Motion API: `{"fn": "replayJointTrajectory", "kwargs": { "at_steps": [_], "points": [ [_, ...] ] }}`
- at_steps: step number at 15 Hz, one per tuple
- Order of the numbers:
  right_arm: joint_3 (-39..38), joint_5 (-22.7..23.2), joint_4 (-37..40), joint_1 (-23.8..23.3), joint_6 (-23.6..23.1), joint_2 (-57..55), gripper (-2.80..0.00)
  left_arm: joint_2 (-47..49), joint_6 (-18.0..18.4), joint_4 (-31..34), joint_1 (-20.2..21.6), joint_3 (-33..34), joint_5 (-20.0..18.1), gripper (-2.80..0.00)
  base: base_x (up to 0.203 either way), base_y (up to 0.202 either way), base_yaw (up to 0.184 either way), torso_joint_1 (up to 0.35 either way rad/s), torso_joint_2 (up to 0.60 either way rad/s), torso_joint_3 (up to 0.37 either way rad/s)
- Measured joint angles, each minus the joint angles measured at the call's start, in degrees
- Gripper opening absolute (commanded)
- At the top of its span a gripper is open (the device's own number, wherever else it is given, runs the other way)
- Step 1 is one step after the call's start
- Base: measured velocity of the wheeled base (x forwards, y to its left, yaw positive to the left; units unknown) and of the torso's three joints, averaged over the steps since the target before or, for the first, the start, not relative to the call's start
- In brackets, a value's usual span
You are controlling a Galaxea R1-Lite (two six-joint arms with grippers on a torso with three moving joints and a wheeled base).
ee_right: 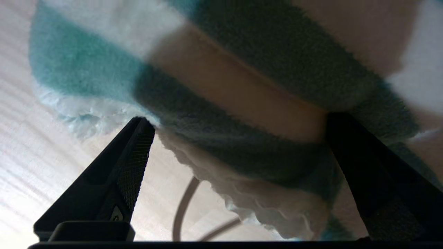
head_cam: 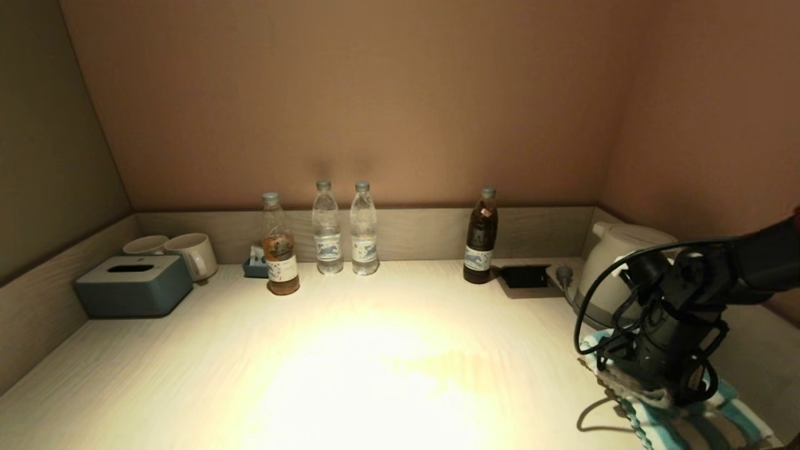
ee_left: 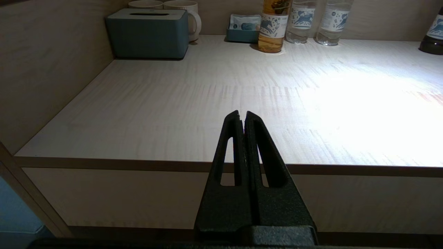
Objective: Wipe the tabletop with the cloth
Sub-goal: Pick up the tablecloth
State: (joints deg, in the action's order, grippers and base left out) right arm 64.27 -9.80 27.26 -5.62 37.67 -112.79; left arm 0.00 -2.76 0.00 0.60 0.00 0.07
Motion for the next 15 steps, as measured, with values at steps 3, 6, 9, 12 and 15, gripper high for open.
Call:
{"fn": "replayJointTrajectory", "kwargs": {
  "at_steps": [3, 6, 9, 12, 15],
  "points": [
    [-0.1, -0.1, -1.8, 0.0, 0.1, -2.3, 0.0, 0.0, 0.0, 0.0, 0.0, 0.0, 0.0, -2.8, 0.0, 0.0, 0.0, 0.0, 0.0, 0.0],
    [0.0, 0.1, -3.6, 0.0, 0.1, -4.0, 0.0, 0.0, 0.0, 0.0, 0.0, 0.0, 0.0, -2.8, 0.0, 0.0, 0.0, 0.0, 0.0, 0.0],
    [0.0, 0.0, -5.4, 0.0, 0.1, -4.9, -2.8, 0.0, 0.0, 0.0, 0.0, 0.0, 0.0, -2.8, 0.0, 0.0, 0.0, 0.0, 0.0, 0.0],
    [0.0, 0.3, -7.2, 0.0, 0.3, -5.0, -2.8, 0.0, 0.0, 0.0, 0.0, 0.0, 0.0, -2.8, 0.0, 0.0, 0.0, 0.0, 0.0, 0.0],
    [-0.1, 0.7, -7.7, 0.1, 0.5, -4.7, -2.8, 0.0, 0.0, 0.0, 0.0, 0.0, 0.0, -2.8, 0.0, 0.0, 0.0, 0.0, 0.0, 0.0]
  ]
}}
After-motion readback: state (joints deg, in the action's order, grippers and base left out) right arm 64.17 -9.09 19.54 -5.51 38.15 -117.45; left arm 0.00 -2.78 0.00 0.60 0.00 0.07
